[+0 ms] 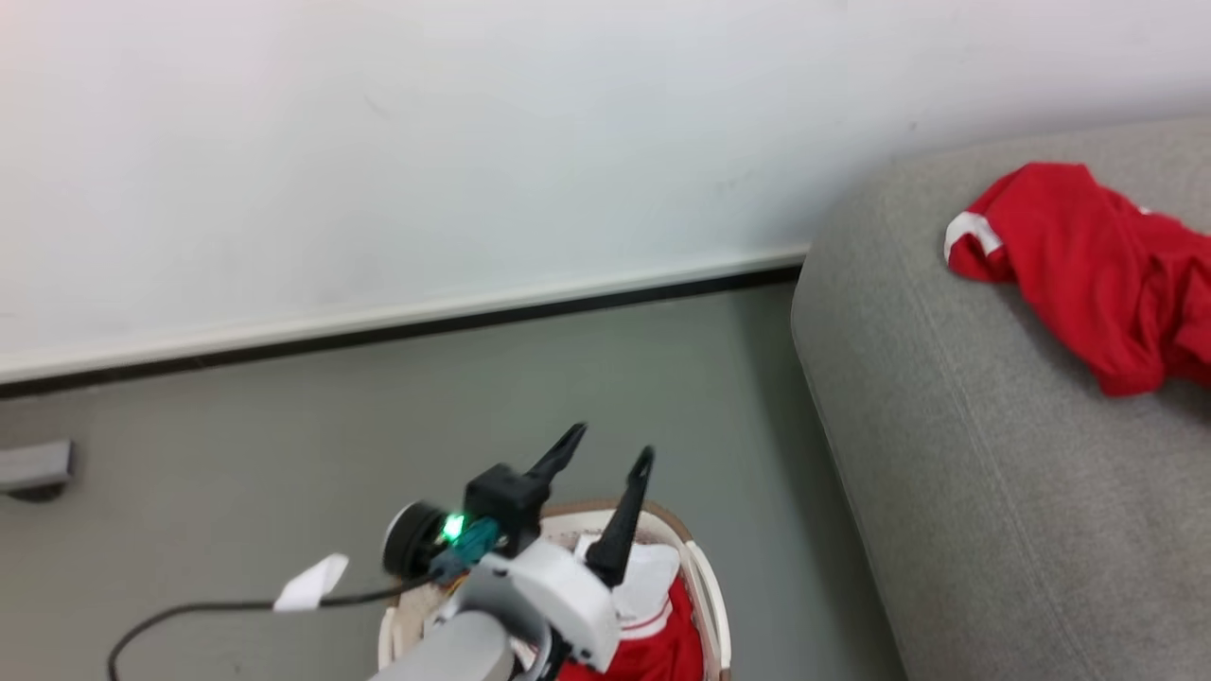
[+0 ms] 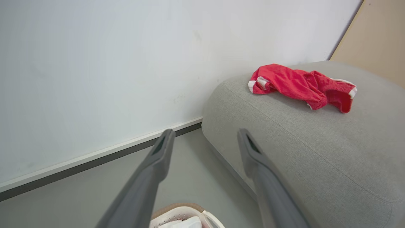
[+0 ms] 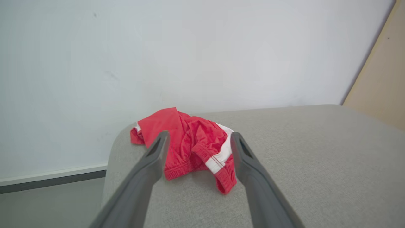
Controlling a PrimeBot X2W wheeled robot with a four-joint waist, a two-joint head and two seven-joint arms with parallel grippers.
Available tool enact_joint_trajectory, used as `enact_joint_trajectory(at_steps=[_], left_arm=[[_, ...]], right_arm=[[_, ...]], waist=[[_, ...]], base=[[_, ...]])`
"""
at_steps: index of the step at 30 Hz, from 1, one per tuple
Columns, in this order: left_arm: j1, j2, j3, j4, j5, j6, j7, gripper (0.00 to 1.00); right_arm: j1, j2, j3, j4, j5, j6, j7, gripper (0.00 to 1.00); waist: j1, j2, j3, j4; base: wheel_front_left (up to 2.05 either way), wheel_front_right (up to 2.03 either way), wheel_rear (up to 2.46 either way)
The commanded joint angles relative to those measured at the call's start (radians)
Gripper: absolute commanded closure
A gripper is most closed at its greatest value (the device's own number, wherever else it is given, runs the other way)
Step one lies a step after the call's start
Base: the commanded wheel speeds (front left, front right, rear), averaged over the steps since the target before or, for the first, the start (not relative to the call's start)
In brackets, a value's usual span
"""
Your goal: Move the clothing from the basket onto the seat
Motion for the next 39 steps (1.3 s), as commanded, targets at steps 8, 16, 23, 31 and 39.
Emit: enact_joint_trajectory(at_steps=[8,16,23,31,39], left_arm=[[0.171,0.049,0.105,-0.065,-0.009,0.066,-0.008,0.00],[0.332,0.053,0.253,-0.134,0.037,0.067,-0.008,0.00],[0.435,0.034,0.377,-0.153,0.104,0.044,-0.008,0.00],[0.518,-0.015,0.506,-0.155,0.202,-0.009,-0.008,0.00],[0.548,-0.067,0.591,-0.138,0.284,-0.103,-0.008,0.00]], right_arm=[[0.138,0.085,0.036,-0.175,-0.031,-0.002,-0.003,0.00],[0.233,0.169,0.099,-0.243,-0.041,-0.002,-0.002,0.00],[0.283,0.215,0.149,-0.247,-0.058,-0.002,-0.002,0.00],[0.325,0.253,0.182,-0.230,-0.063,-0.002,-0.002,0.00],[0.334,0.268,0.210,-0.210,-0.054,-0.002,-0.002,0.00]], waist=[[0.0003,0.0000,-0.129,0.067],[0.0003,0.0000,-0.165,0.155],[0.0003,0.0000,-0.180,0.206],[0.0003,0.0000,-0.189,0.233],[0.0003,0.0000,-0.182,0.229]], base=[[0.00,0.00,0.00],[0.00,0.00,0.00],[0.00,0.00,0.00],[0.00,0.00,0.00],[0.00,0.00,0.00]])
